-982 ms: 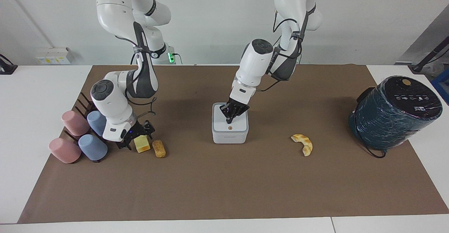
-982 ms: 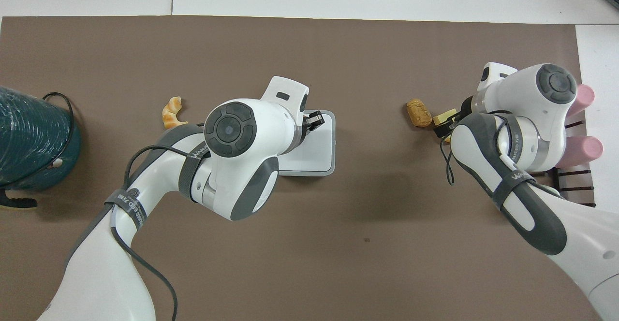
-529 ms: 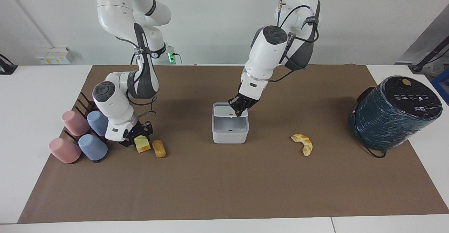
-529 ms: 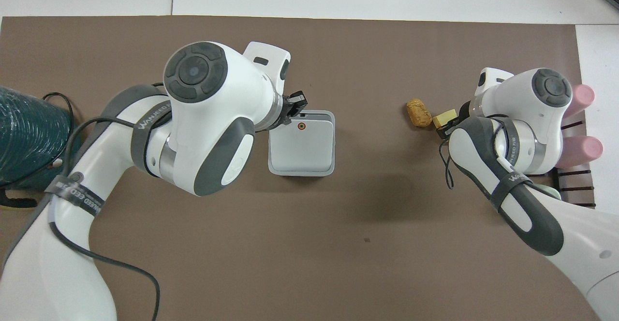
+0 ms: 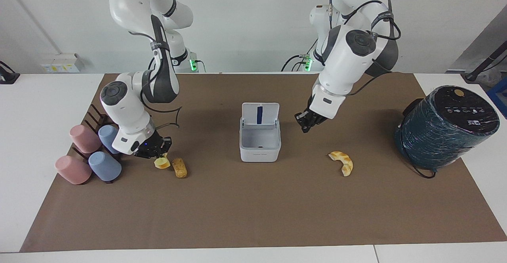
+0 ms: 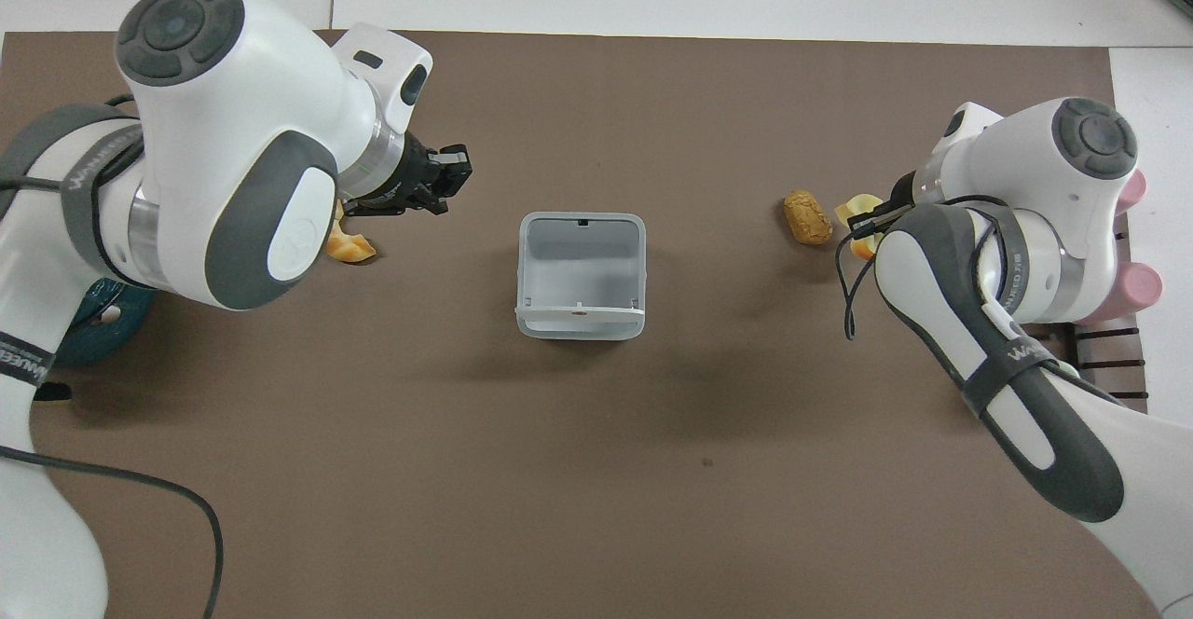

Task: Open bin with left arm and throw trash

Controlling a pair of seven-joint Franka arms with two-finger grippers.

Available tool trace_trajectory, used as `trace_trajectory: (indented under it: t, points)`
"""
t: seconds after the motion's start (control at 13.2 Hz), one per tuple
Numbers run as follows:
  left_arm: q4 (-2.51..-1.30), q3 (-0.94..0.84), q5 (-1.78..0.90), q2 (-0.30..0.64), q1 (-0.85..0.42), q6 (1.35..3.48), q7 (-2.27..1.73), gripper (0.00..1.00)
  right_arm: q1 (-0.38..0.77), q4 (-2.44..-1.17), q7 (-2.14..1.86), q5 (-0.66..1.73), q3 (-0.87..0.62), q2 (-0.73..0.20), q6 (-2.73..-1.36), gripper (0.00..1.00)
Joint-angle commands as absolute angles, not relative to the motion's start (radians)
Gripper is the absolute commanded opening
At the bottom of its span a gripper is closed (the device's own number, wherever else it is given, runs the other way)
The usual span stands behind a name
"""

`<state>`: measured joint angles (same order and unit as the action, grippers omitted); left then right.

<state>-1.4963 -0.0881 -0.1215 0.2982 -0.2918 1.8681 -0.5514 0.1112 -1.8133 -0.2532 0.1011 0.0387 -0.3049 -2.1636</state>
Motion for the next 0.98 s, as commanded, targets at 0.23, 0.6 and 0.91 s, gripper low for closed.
trace_trajectory:
  t: [0.23,0.6,0.91]
  points:
    - [-1.603,-0.095,-0.042,0.250,-0.200,1.926,-0.376,0.58,0.178,-1.638,0.055,0.124,-0.098,-0.268,-1.971,0.00]
    - [-1.770,-0.094,0.000,0.238,-0.153,2.137,-0.328,0.75,0.227,-1.638,0.287,0.233,-0.195,-0.290,-2.114,0.00]
    - [-1.824,-0.094,0.047,0.308,-0.097,2.291,-0.330,0.74,0.319,-1.644,0.403,0.235,-0.195,-0.336,-2.221,0.00]
